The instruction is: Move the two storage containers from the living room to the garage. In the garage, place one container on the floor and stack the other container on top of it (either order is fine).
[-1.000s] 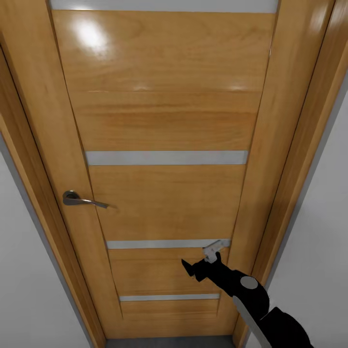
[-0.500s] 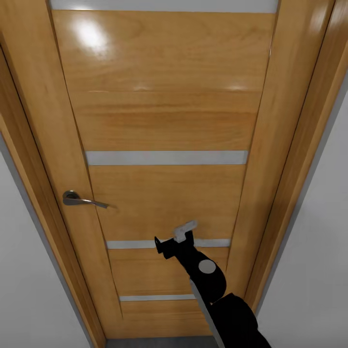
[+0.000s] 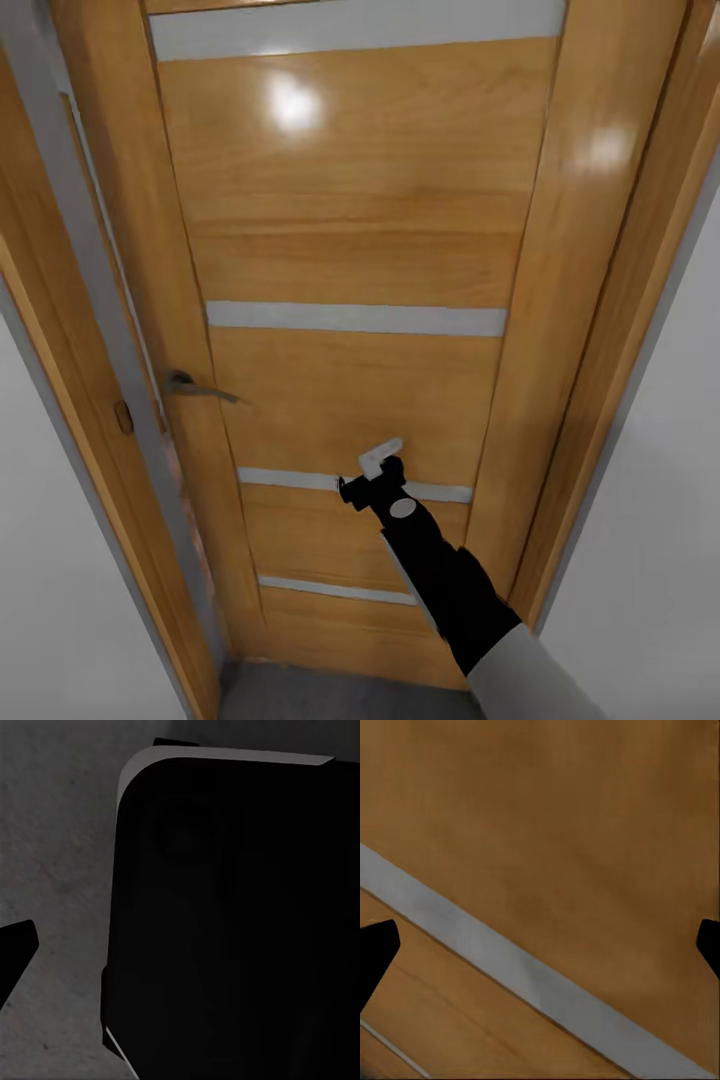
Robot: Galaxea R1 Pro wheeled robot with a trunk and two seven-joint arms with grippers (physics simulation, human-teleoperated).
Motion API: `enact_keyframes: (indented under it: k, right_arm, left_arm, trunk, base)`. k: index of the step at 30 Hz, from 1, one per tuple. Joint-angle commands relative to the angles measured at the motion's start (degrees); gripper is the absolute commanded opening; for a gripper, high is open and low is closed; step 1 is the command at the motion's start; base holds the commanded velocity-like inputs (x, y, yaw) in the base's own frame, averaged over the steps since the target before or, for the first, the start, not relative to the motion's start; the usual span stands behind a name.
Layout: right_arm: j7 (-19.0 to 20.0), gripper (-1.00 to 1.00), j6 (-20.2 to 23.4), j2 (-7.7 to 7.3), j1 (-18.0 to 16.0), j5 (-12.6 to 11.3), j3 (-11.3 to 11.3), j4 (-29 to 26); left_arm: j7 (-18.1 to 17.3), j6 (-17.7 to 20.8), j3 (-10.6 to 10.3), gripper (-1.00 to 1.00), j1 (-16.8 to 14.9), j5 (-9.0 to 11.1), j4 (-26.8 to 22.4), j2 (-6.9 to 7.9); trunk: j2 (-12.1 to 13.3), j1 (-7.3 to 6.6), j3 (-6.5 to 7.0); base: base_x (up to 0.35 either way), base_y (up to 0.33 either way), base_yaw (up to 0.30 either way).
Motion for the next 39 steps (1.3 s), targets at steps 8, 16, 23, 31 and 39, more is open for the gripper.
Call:
enact_keyframes:
  k: [8, 16, 23, 31, 39]
  right_arm:
    - [-2.1, 1.0, 0.0, 0.0, -0.6, 1.6, 0.1, 0.4]
    - [-6.9, 1.0, 3.6, 0.0, -0.8, 1.5, 8.4, -6.5]
    - [-7.5, 1.0, 4.7, 0.0, -7.9, 0.7, 10.0, -5.0]
    - [-8.3, 1.0, 4.0, 0.0, -20.3, -7.1, 10.1, 9.2]
    - [-10.1, 1.0, 1.0, 0.0, -26.2, -9.9, 10.1, 20.9]
  left_arm:
    - [0.1, -0.1, 0.0, 1.0, 0.0, 0.5, 0.0, -0.01]
    - [0.1, -0.1, 0.0, 1.0, 0.0, 0.5, 0.0, 0.0]
    - [0.1, -0.1, 0.0, 1.0, 0.0, 0.5, 0.0, -0.09]
    - [0.1, -0.1, 0.0, 1.0, 0.0, 0.5, 0.0, -0.06]
    - [0.1, -0.1, 0.0, 1.0, 0.0, 0.5, 0.0, -0.09]
  trunk:
    - [0.0, 0.0, -0.06]
    - [0.0, 0.0, -0.06]
    - [0.0, 0.0, -0.06]
    - [0.0, 0.0, -0.06]
    - [0.0, 0.0, -0.06]
  base:
    - [0.0, 0.0, 0.0]
    - [0.0, 0.0, 0.0]
    - [0.0, 0.0, 0.0]
    - [0.0, 0.0, 0.0]
    - [0.0, 0.0, 0.0]
